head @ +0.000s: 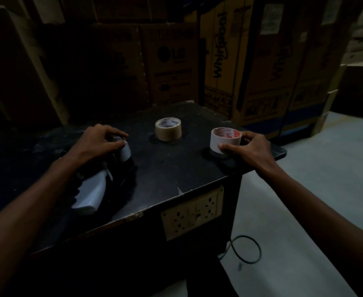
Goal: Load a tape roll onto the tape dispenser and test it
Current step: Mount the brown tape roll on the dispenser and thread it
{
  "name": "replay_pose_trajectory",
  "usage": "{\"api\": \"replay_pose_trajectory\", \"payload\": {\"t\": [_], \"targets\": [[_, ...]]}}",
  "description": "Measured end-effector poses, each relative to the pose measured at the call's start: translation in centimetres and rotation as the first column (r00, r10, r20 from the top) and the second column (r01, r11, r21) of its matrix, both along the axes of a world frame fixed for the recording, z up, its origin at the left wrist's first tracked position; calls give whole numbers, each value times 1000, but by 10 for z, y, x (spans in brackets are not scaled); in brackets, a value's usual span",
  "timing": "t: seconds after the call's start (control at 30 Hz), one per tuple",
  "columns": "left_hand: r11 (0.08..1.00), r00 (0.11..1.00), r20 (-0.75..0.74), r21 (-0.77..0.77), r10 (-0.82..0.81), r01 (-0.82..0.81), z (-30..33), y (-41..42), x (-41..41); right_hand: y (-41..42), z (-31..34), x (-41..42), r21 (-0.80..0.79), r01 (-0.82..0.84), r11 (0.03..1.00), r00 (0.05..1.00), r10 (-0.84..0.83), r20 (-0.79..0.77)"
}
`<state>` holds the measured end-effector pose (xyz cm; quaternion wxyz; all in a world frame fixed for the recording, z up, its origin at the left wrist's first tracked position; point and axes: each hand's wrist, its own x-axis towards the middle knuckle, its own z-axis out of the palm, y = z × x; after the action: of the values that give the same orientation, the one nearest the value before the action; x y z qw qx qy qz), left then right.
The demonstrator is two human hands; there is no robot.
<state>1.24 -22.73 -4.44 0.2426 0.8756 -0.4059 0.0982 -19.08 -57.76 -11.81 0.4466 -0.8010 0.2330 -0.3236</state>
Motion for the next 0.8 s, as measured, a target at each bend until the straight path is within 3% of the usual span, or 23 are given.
{"api": "replay_pose_trajectory", "payload": {"t": [0.43, 0.6, 0.8], "targets": [[999, 998, -48, 10, 39, -38, 1, 0, -5, 6, 1, 6, -118, 37, 992, 989, -53, -138], [1000, 998, -51, 0, 29, -29, -2, 1, -2, 27, 9, 4, -411, 106, 905, 983, -157, -91], [999, 999, -34, -23, 39, -39, -3, 3, 0, 65, 22, 21, -543, 54, 838, 996, -82, -27]]}}
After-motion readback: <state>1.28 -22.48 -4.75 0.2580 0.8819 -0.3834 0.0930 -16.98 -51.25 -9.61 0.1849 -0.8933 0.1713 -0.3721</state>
